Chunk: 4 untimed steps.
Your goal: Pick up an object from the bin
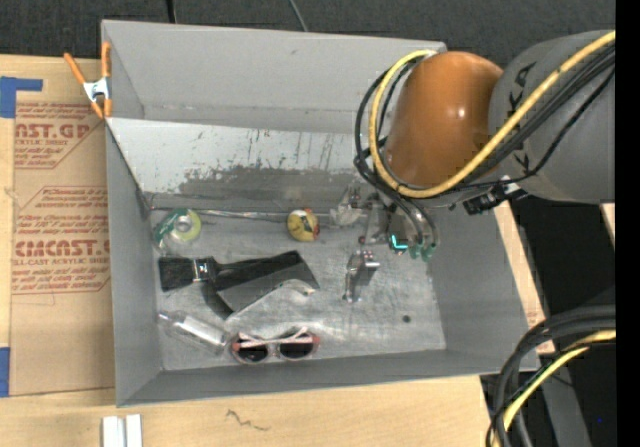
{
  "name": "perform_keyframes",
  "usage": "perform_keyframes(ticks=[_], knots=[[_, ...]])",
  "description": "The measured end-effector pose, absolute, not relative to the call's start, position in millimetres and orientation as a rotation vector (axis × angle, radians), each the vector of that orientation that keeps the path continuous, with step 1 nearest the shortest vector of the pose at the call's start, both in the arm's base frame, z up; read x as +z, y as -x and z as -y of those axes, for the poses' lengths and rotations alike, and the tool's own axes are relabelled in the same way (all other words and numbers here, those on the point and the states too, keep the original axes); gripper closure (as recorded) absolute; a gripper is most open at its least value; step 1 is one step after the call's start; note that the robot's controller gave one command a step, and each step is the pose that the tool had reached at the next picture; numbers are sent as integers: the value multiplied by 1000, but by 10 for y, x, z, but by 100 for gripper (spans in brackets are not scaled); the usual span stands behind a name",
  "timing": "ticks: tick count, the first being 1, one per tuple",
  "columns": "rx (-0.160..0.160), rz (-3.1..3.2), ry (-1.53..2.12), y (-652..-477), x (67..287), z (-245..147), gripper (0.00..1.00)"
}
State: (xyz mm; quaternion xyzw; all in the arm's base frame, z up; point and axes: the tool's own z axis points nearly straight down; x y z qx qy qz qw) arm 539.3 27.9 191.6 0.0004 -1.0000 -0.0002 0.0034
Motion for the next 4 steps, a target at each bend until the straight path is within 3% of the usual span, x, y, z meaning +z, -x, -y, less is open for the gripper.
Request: perform_keyframes(ticks=[1,2,3,4], knots=[[-1,3143,0,-5410,1959,-278,0],[0,3151,45,-5177,1561,-543,0],[0,3129,-18,-5433,1468,-686,0],[-3,3158,-36,-5406,1270,-782,0]])
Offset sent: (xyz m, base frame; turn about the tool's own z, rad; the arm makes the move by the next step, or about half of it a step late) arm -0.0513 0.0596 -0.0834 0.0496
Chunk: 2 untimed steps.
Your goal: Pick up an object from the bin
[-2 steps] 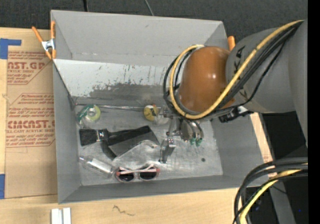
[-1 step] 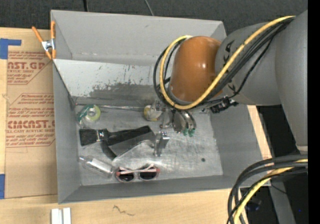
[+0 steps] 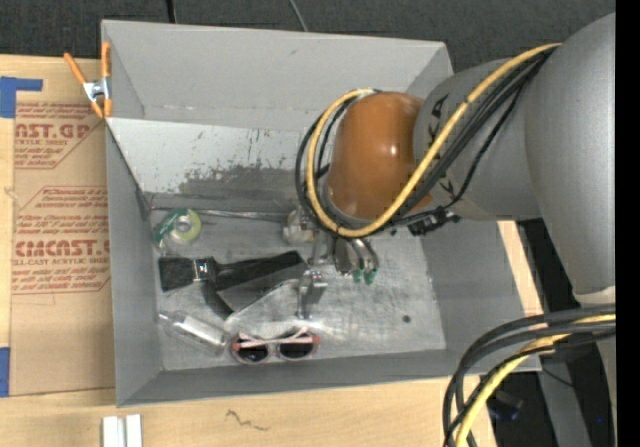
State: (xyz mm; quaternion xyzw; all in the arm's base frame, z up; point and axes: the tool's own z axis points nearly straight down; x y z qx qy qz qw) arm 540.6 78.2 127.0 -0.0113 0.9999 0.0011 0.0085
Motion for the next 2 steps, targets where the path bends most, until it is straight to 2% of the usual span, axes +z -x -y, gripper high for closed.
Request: perform_keyframes(ticks=[1,2], knots=[[-8,-3126,-442,-5678,904,-1055,100],[-8,-3126,-442,-5679,904,-1055,100]])
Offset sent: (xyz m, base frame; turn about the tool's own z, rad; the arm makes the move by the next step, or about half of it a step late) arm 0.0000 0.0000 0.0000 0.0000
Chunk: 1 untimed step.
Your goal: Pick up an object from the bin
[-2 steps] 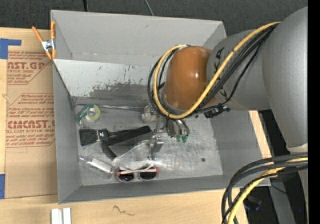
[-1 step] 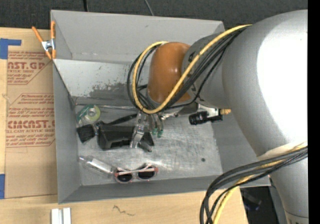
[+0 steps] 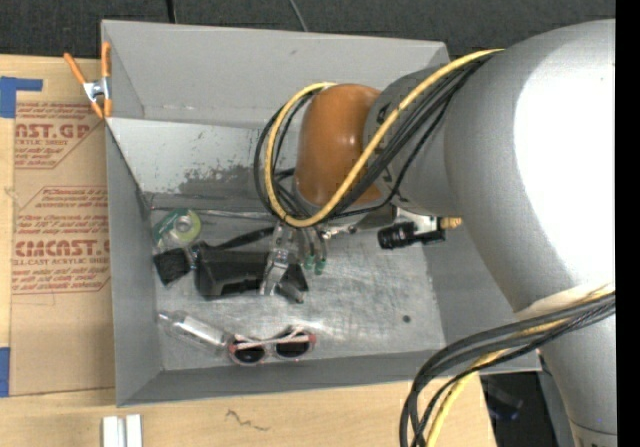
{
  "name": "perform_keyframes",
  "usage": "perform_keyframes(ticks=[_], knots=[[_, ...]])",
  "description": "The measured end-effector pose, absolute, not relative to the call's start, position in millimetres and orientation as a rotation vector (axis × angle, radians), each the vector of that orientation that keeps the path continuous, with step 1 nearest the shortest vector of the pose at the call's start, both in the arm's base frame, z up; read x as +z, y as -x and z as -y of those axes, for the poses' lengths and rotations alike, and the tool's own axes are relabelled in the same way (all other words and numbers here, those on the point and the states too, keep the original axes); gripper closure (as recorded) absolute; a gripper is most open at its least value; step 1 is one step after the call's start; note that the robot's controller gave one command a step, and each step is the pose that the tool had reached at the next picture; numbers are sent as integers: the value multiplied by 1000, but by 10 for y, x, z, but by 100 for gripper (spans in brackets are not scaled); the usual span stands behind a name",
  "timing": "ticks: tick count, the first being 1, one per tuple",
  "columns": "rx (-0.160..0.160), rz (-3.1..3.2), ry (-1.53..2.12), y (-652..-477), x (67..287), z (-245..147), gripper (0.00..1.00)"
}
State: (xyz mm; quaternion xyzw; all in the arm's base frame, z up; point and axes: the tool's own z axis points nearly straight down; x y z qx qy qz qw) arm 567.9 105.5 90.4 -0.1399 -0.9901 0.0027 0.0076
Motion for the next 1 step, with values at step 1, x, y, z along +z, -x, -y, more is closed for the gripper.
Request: perform_keyframes(ticks=[1], knots=[[5,3105,421,-5606,1238,-1022,100]])
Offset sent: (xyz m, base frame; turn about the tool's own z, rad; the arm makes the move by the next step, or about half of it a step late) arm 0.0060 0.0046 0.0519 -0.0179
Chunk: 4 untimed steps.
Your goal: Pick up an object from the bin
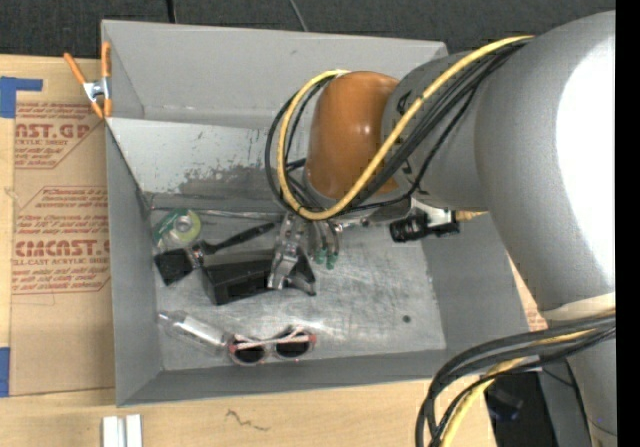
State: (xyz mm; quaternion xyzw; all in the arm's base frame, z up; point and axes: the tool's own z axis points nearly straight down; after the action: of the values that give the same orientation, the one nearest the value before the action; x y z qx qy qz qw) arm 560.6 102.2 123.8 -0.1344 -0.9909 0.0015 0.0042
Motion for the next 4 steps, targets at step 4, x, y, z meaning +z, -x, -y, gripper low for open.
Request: perform_keyframes(ticks=[4], knots=[[2,3119,377,-5521,1987,-1103,100]])
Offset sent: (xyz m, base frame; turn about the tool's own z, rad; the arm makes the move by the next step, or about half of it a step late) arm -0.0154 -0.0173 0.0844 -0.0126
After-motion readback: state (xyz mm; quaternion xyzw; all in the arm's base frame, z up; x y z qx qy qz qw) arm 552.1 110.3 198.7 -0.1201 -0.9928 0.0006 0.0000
